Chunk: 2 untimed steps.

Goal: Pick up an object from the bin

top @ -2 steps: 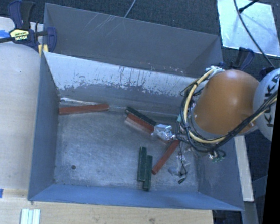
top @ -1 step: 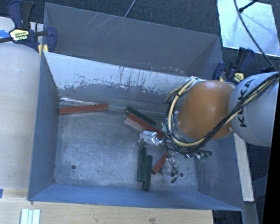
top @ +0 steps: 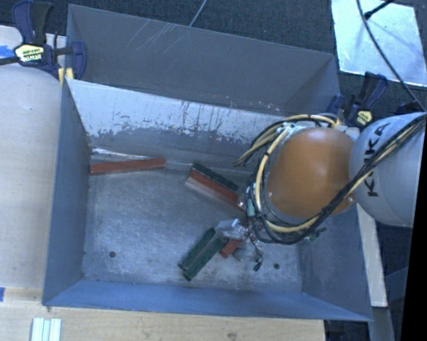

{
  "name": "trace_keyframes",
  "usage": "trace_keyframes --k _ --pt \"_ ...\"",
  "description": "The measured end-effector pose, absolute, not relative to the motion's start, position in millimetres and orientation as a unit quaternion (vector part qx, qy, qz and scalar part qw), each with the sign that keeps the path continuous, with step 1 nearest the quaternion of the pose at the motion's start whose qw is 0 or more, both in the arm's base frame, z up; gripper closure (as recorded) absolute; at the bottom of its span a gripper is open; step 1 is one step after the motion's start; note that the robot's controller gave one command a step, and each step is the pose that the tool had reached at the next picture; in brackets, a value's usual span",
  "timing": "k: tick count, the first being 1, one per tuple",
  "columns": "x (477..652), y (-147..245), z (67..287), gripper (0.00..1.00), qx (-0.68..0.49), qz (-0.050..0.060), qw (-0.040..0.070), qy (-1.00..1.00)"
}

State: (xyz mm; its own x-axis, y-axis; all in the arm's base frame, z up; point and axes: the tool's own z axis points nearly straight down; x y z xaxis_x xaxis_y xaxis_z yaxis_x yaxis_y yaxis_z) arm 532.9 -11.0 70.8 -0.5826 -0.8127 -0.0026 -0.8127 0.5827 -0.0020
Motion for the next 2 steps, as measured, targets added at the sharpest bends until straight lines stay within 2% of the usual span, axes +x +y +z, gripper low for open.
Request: trace_keyframes --k 2 --pt "532.4 -10.9 72.8 1.00 -0.456 0.000 0.002 0.890"
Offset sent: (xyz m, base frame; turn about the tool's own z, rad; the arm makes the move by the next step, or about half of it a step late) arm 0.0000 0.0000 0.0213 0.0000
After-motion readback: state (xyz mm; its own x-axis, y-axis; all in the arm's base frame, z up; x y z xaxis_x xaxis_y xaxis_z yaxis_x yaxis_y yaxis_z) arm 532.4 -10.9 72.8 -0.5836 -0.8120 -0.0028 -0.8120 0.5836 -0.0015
